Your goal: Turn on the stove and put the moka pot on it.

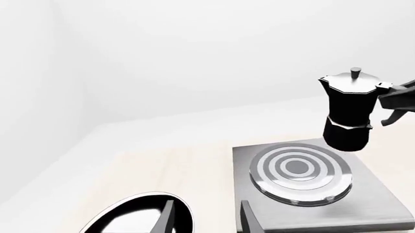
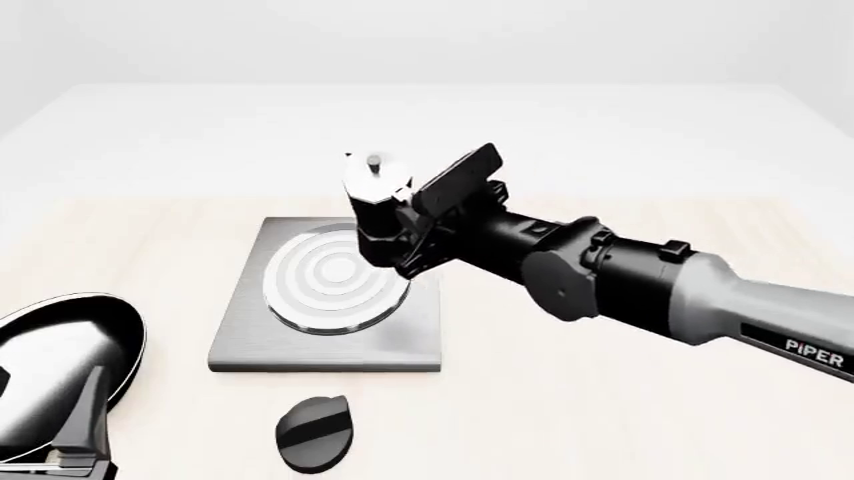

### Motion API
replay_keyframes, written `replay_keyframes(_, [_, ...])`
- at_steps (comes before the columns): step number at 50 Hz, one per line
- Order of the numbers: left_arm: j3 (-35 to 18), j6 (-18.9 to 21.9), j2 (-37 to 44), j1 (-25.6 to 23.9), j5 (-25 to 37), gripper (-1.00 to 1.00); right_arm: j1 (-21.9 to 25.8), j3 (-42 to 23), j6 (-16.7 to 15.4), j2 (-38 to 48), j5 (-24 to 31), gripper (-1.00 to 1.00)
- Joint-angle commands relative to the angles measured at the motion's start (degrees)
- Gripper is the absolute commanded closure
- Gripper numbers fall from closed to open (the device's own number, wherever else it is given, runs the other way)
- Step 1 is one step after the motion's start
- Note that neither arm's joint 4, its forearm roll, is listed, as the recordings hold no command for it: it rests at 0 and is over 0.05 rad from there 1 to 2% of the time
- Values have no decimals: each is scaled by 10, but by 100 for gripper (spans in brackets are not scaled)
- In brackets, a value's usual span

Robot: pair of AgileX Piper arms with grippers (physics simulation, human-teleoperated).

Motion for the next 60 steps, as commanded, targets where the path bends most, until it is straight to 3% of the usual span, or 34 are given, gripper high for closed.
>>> replay_keyframes(1, [0,0,0,0,0,-100,26,-93,15,82,9,100])
replay_keyframes(23, [0,2,0,-2,0,-100,42,-215,37,183,25,100])
replay_keyframes(39, [0,2,0,-1,0,-100,22,-260,41,242,24,100])
replay_keyframes(44, [0,2,0,2,1,-100,11,-276,30,262,26,100])
replay_keyframes(60, [0,2,0,2,1,-100,4,-279,44,283,20,100])
